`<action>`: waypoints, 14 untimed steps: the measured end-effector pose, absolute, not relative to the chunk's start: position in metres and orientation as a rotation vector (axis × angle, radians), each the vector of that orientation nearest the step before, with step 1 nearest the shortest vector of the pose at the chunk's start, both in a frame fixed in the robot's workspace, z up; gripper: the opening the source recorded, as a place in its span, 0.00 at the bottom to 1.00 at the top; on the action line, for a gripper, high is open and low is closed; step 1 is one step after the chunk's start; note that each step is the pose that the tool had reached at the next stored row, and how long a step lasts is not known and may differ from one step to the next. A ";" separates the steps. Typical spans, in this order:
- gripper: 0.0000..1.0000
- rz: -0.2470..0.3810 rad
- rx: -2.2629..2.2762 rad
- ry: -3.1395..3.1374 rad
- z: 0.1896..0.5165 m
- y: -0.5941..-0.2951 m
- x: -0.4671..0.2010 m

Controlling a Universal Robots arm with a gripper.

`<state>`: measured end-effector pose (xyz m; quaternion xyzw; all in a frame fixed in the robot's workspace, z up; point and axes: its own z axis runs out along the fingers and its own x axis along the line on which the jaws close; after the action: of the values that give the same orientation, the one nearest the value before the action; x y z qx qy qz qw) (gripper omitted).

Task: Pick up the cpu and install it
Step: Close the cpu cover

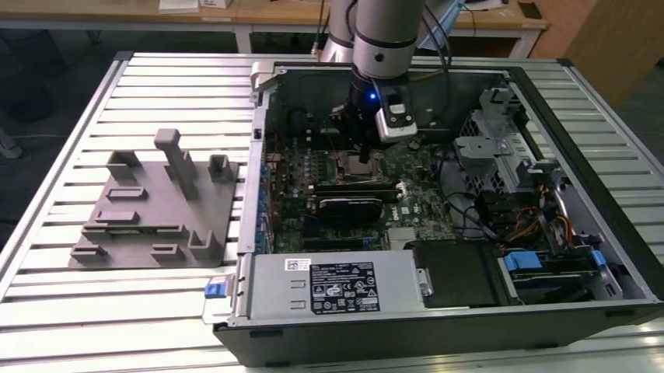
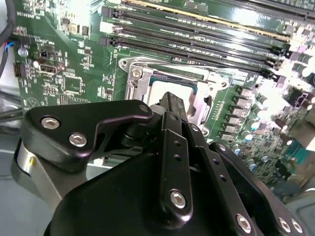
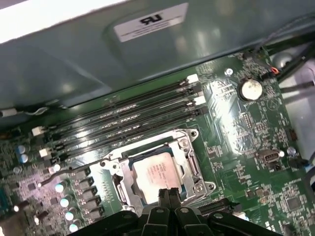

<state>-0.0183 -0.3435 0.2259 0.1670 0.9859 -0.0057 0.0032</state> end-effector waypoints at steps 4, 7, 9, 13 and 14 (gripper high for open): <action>0.11 -0.017 0.453 3.102 0.226 -0.343 -0.018; 0.11 -0.017 0.396 3.110 0.226 -0.343 -0.018; 0.11 -0.017 0.352 3.115 0.226 -0.343 -0.018; 0.11 -0.016 0.261 3.123 0.226 -0.343 -0.018; 0.11 -0.015 0.238 3.125 0.226 -0.343 -0.019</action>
<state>-0.0185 -0.3435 0.2258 0.0760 0.9971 -0.0049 0.0036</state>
